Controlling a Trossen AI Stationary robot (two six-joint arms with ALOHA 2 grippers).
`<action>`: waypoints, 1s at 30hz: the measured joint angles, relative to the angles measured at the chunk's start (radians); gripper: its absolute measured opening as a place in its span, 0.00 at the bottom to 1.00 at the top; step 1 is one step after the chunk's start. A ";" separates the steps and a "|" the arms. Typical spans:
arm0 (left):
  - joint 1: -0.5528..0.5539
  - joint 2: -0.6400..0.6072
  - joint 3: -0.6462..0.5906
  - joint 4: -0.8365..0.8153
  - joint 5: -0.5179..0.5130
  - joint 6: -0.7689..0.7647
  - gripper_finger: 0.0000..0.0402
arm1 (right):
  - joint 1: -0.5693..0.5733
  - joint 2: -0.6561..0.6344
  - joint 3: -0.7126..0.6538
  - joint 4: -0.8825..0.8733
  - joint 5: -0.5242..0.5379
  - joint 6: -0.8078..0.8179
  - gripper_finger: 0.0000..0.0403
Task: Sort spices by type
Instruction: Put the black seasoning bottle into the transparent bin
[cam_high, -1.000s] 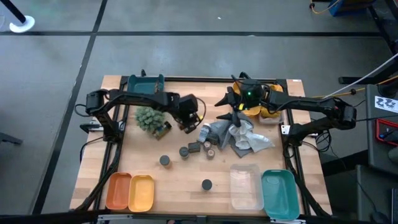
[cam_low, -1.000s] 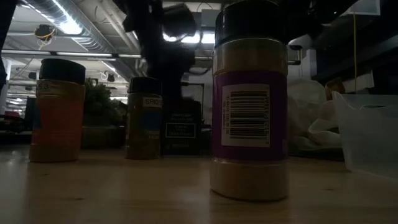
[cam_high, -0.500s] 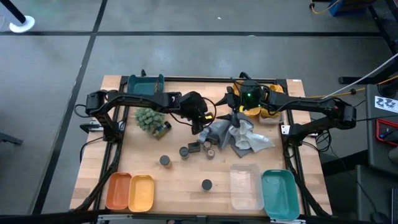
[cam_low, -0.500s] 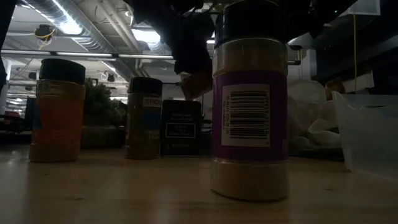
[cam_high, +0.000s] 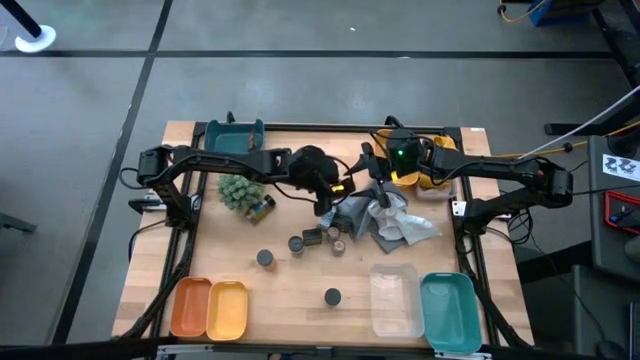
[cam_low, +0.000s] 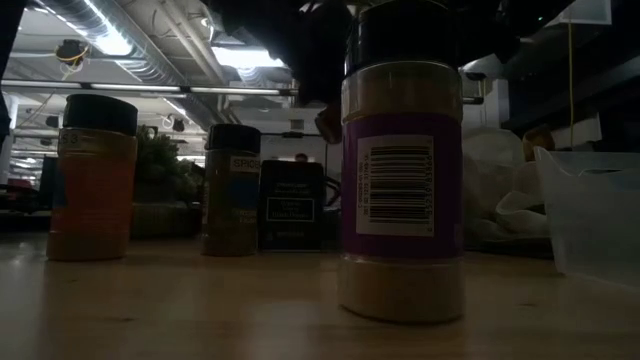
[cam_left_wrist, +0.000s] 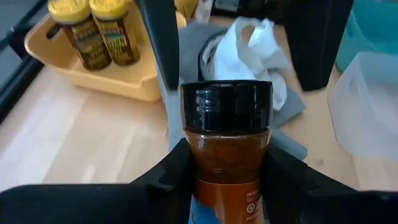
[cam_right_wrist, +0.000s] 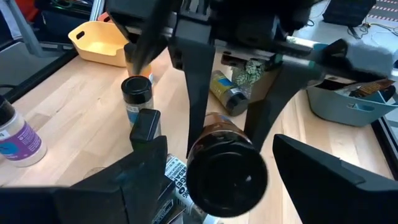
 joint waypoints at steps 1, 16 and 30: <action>0.000 0.000 0.000 0.009 0.000 0.005 0.32 | 0.000 0.000 0.000 0.000 0.000 0.000 0.72; -0.013 0.000 0.000 0.073 -0.002 0.078 0.32 | 0.000 0.000 0.000 -0.004 0.018 0.001 0.72; -0.013 0.000 0.000 0.074 -0.003 0.078 0.32 | 0.000 0.000 0.000 -0.021 0.016 0.004 0.51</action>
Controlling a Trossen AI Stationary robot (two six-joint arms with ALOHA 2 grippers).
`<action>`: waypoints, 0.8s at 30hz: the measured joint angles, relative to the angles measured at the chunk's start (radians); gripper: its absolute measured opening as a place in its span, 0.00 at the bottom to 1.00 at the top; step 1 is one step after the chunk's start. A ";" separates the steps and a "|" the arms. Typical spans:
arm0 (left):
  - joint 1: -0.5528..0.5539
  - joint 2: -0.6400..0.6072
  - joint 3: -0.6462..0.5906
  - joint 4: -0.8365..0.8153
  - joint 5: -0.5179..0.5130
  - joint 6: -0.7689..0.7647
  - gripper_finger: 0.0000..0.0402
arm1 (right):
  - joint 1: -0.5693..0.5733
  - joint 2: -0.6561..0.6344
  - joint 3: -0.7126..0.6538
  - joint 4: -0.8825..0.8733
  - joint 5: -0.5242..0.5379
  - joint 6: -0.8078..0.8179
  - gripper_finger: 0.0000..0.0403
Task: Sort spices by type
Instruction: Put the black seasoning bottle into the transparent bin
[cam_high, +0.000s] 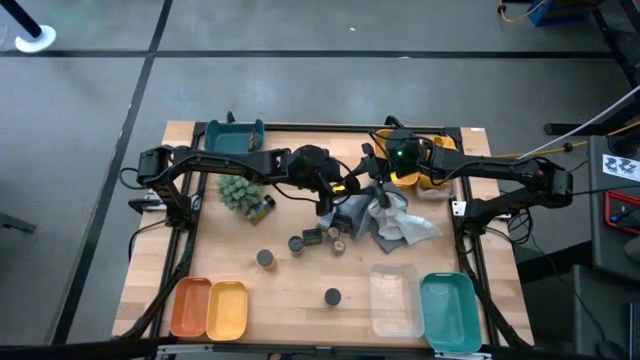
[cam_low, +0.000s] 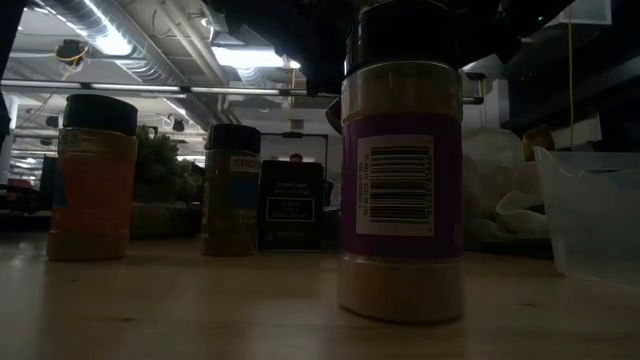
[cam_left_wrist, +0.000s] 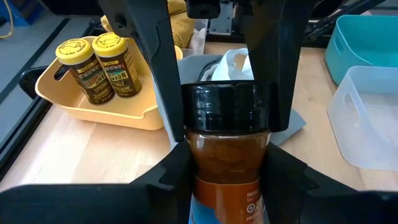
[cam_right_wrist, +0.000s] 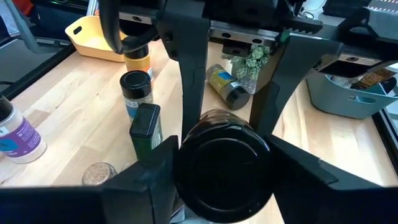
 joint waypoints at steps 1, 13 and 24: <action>0.000 0.000 0.000 0.000 0.000 0.000 0.33 | 0.000 0.000 0.000 0.000 -0.004 0.001 0.51; 0.000 0.000 0.000 -0.012 0.004 -0.040 0.61 | 0.000 0.000 0.000 -0.006 -0.016 0.036 0.51; 0.028 -0.012 0.000 -0.163 0.007 -0.058 0.66 | 0.000 -0.072 0.000 -0.080 0.015 0.058 0.51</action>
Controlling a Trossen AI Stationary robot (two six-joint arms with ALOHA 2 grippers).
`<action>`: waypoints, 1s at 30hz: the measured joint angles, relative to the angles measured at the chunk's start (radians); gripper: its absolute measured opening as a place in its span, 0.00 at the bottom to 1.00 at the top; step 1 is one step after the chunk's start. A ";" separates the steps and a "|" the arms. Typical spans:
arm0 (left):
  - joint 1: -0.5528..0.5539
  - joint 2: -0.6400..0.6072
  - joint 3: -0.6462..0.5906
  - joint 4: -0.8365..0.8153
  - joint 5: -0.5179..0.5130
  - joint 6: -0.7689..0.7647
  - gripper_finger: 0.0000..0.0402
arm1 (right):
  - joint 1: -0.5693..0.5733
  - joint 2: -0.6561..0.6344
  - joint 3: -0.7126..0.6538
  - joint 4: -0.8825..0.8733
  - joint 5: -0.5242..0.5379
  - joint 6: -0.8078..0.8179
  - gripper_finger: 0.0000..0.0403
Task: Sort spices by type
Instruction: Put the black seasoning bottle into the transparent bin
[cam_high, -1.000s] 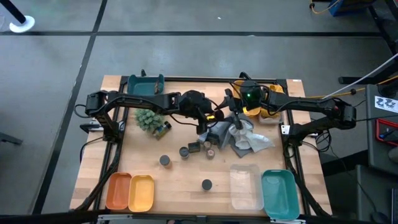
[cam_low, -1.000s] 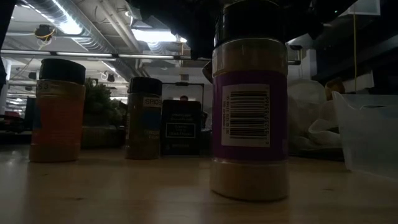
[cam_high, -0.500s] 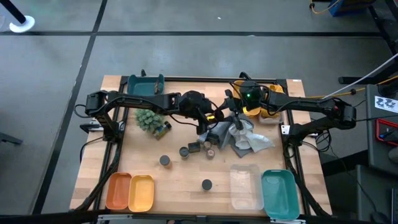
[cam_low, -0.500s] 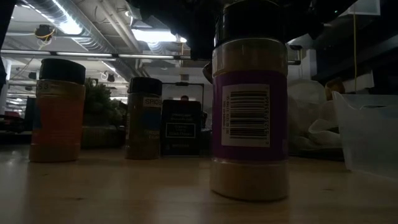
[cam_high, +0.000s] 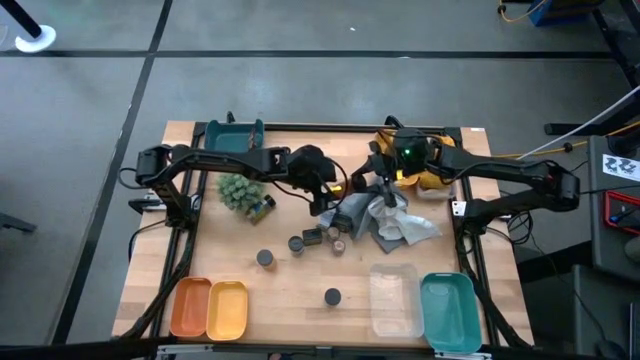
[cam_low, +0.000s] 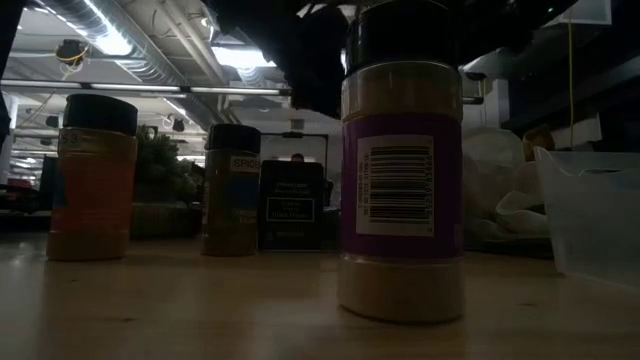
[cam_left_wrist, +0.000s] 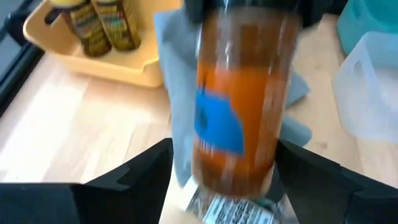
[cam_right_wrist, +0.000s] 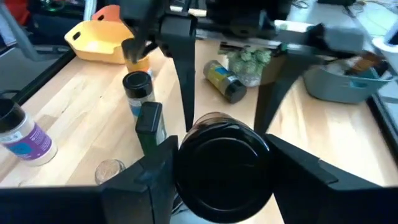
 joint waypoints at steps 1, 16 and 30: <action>0.002 -0.002 0.000 -0.013 0.000 0.003 0.66 | 0.000 -0.009 0.002 -0.015 0.005 0.007 0.51; 0.016 -0.014 0.000 -0.054 -0.005 0.041 0.66 | 0.209 -0.043 0.262 -0.546 0.013 0.124 0.51; -0.022 -0.014 0.000 -0.035 -0.005 0.058 0.66 | 0.617 0.004 0.309 -0.717 0.264 0.520 0.51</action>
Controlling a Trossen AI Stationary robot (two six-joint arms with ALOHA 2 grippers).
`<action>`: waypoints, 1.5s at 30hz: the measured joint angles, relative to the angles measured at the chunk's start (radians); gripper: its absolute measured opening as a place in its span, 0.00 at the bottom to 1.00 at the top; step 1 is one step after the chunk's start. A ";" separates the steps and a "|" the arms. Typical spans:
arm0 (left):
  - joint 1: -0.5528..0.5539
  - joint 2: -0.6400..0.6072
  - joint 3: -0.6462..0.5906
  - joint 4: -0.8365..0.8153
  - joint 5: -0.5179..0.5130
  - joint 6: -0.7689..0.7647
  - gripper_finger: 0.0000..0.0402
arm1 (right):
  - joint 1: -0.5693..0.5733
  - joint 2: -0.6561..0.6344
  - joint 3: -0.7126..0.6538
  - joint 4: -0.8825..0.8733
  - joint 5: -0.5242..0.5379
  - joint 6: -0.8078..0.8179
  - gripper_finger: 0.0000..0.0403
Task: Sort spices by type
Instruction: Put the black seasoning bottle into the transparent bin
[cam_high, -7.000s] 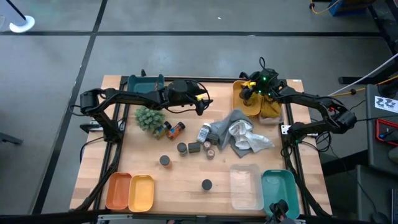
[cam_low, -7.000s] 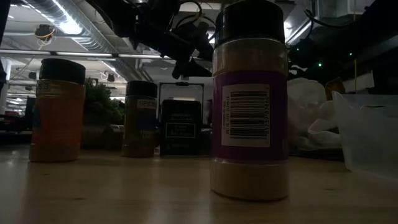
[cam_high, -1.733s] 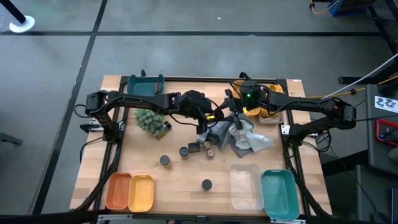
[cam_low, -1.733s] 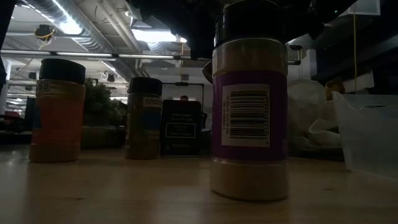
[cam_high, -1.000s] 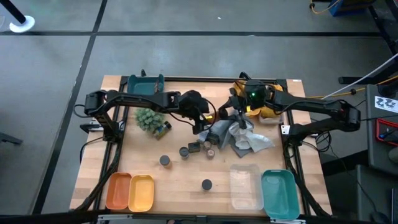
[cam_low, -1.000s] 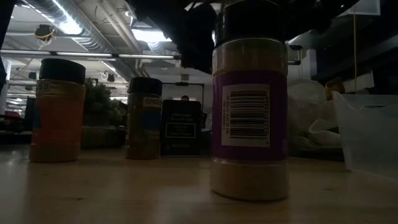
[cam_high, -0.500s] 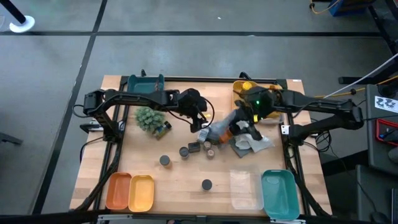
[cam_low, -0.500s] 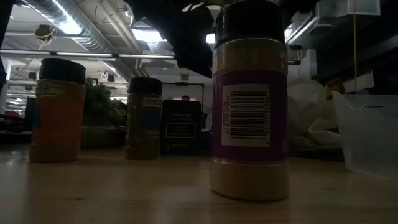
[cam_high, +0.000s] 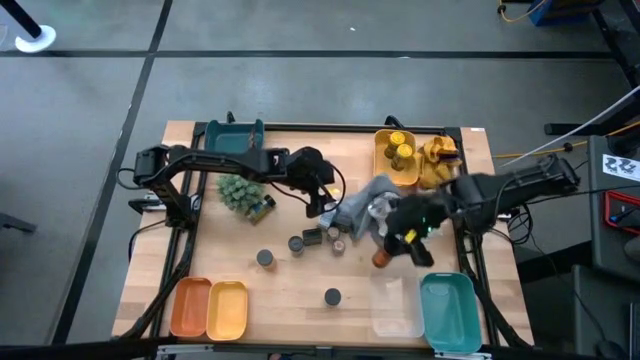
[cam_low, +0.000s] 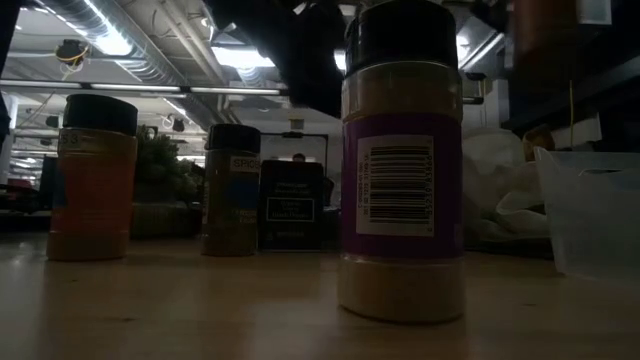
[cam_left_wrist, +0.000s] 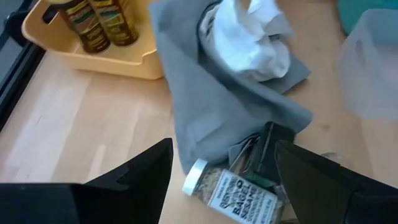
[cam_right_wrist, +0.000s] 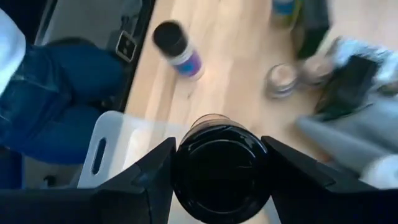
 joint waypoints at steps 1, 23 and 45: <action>-0.006 0.000 0.000 0.008 0.000 0.000 0.66 | 0.030 0.011 0.000 0.001 0.014 0.021 0.51; -0.066 0.000 0.000 0.057 0.000 -0.008 0.66 | 0.321 0.371 0.000 -0.055 0.254 0.164 0.55; -0.066 0.000 0.000 0.056 0.000 -0.025 0.66 | 0.317 0.419 -0.001 -0.071 0.228 0.162 0.76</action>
